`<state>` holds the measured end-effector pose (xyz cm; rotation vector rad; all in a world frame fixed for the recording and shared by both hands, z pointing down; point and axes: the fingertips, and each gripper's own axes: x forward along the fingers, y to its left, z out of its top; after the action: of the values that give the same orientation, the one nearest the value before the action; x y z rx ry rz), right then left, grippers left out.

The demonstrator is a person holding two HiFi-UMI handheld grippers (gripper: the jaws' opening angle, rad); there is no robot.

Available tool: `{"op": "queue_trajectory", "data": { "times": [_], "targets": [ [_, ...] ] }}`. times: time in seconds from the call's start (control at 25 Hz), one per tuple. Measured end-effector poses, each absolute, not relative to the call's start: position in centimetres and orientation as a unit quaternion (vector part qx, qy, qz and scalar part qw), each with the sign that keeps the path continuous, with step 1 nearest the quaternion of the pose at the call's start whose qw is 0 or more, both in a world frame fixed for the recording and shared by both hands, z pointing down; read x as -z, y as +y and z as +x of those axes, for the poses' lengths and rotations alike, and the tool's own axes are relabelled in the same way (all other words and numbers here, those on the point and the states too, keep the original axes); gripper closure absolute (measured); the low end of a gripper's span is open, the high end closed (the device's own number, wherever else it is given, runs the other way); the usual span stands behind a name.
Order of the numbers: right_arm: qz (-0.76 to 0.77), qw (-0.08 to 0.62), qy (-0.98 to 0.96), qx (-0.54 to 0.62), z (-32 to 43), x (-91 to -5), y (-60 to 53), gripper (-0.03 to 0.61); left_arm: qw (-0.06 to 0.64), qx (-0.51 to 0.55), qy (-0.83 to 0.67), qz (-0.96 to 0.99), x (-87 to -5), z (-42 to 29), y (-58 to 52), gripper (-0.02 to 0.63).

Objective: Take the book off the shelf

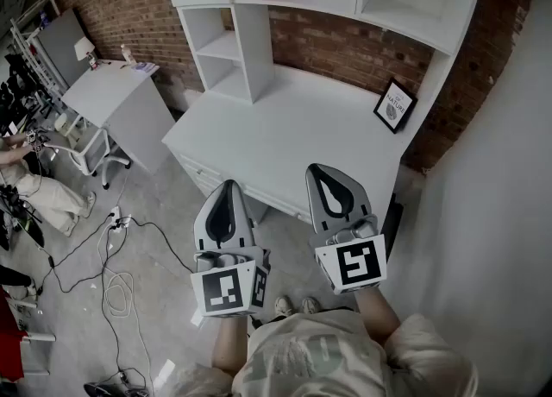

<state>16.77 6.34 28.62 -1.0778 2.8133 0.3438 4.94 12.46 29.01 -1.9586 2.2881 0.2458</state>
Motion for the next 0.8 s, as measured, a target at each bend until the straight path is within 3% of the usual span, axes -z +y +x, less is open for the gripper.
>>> {"op": "queue_trajectory", "data": {
  "times": [0.8],
  "targets": [
    [-0.368,0.050,0.922,-0.113,15.3,-29.3,5.4,0.563,0.055,-0.095,0.752,-0.650,-29.3,2.4,12.1,0.601]
  ]
}}
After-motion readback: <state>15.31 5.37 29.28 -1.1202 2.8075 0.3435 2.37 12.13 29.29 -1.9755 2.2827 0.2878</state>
